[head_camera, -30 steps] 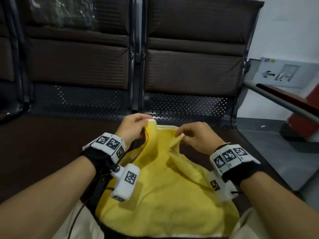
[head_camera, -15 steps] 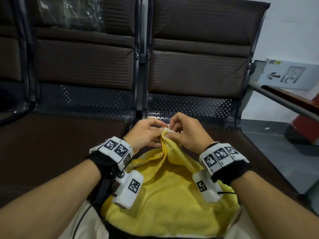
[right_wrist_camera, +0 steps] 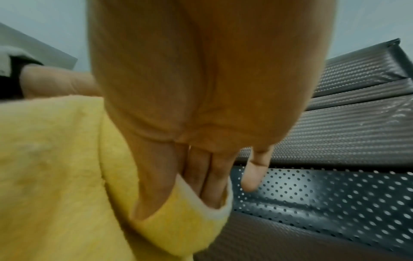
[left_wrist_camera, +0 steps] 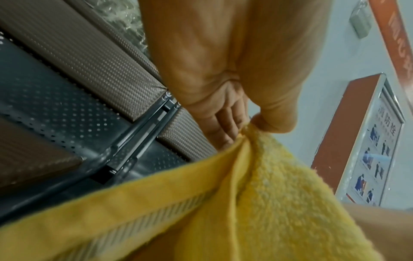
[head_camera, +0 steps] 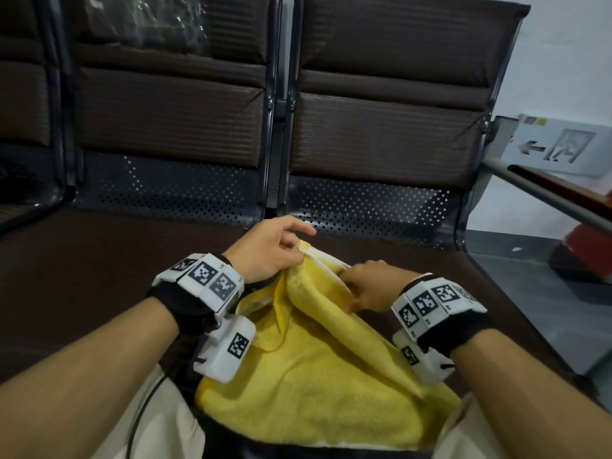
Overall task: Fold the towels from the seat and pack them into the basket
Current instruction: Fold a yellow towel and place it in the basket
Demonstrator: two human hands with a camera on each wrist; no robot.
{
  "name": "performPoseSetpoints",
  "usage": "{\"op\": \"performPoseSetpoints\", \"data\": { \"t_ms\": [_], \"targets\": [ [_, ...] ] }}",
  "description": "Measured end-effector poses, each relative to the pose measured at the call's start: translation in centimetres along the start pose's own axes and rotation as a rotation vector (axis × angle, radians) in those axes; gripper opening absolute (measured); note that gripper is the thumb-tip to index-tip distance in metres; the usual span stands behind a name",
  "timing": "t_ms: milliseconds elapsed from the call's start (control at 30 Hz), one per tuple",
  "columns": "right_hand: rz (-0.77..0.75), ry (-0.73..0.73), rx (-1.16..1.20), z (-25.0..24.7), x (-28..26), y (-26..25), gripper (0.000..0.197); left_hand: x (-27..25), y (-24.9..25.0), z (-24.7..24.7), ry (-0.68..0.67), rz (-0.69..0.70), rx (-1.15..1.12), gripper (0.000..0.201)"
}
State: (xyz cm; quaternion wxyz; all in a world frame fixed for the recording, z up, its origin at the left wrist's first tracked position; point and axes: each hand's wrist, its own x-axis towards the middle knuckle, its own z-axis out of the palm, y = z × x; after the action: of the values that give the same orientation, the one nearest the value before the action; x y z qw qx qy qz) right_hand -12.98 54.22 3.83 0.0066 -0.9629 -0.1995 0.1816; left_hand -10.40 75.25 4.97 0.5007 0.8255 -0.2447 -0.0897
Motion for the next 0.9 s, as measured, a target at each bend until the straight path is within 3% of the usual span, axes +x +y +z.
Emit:
{"op": "performPoseSetpoints", "data": {
  "t_ms": [67,133,233,300,400,500,600,700,800,900],
  "targets": [
    [0.037,0.037,-0.006,-0.1,-0.4,0.2,0.023,-0.4,0.2,-0.5,0.007,0.036,0.090,0.036],
    [0.078,0.188,0.084,-0.7,-0.9,0.5,0.022,-1.0,0.1,-1.0,0.057,0.070,0.196,0.036],
    [0.113,0.414,0.261,-1.7,-1.8,0.7,0.052,-1.5,0.0,-2.1,0.142,0.081,0.391,0.036],
    [0.124,0.451,0.257,-2.2,-2.4,0.6,0.060,-1.8,0.1,-2.4,0.144,0.088,0.453,0.035],
    [0.119,0.473,0.051,-2.8,-3.2,-0.2,0.025,-2.3,0.7,-2.2,0.144,0.130,0.495,0.028],
    [0.058,0.592,-0.010,-3.4,-4.0,-0.8,0.014,-2.9,1.7,-1.8,0.293,0.159,0.449,0.015],
    [0.054,0.660,0.291,-4.6,-5.3,-1.4,0.006,-3.2,3.3,-1.5,0.462,0.135,0.253,0.015],
    [0.080,0.802,0.564,-6.1,-6.3,-1.5,0.016,-3.5,5.4,-2.0,0.468,0.144,0.179,0.013],
    [0.050,0.951,0.624,-9.1,-7.4,-1.4,0.018,-3.5,7.6,-3.5,0.465,0.191,0.199,0.012],
    [0.030,0.999,0.653,-12.2,-8.0,-1.0,0.019,-2.6,9.7,-5.7,0.458,0.221,0.225,0.011]
  ]
}}
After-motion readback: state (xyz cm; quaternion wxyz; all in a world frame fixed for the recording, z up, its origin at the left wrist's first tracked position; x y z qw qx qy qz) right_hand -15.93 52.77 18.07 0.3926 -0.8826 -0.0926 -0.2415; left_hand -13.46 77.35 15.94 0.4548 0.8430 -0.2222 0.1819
